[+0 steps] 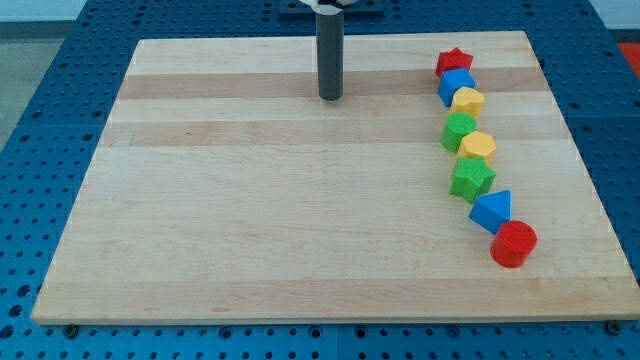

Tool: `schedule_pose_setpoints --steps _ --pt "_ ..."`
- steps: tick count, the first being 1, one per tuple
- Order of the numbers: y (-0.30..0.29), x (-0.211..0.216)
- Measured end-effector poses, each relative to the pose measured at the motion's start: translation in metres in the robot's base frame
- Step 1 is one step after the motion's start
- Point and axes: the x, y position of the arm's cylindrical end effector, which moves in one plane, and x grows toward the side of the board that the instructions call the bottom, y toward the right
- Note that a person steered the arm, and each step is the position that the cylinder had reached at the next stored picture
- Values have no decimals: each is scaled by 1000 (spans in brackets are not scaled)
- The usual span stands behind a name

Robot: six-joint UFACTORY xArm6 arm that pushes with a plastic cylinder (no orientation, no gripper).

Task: Move the red circle close to the triangle

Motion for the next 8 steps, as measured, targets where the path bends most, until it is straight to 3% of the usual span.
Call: schedule_pose_setpoints --steps 3,6,8 --pt "4 12" --pt "36 245" --pt "38 245"
